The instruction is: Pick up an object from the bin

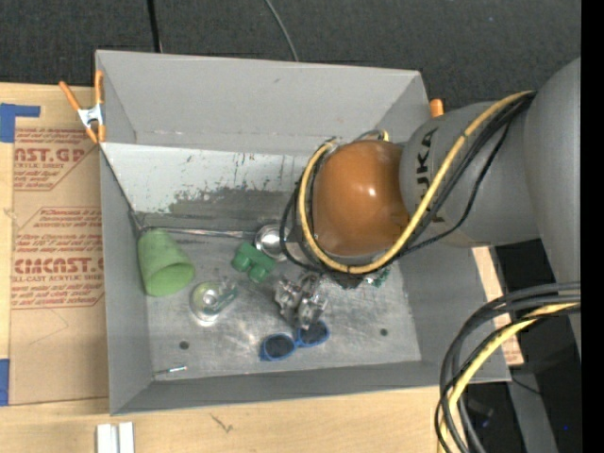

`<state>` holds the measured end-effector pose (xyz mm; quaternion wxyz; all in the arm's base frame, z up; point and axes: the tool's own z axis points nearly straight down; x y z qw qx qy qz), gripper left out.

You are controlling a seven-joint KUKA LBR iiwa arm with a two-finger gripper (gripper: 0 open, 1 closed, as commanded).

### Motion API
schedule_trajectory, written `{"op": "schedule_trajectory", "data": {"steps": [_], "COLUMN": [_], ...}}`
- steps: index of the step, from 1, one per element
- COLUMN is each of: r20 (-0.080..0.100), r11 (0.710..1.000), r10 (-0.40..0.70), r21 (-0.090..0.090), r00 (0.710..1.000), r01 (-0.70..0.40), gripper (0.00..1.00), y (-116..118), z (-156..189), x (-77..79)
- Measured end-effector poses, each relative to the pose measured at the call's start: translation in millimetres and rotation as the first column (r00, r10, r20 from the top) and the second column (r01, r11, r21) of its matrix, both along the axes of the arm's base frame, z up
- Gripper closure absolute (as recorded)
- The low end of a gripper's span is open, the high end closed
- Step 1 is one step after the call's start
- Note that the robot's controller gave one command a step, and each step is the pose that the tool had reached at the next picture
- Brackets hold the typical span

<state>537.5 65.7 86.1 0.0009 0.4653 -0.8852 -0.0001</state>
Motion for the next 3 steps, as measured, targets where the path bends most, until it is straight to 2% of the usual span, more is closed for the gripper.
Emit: {"op": "schedule_trajectory", "data": {"steps": [1,2,3], "r20": [0.001,0.0,0.01], "r11": [1.0,0.948,0.881], "r10": [0.001,0.319,0.473], "r21": [0.003,0.002,0.004], "r00": [1.0,0.948,0.881], "r01": [-0.001,-0.319,-0.473], "gripper": [0.0,0.0,0.0], "y": [2.1,-13.8,-3.0], "z": [-0.1,17.2,-14.1], "x": [0.4,-50.9,-54.0]}}
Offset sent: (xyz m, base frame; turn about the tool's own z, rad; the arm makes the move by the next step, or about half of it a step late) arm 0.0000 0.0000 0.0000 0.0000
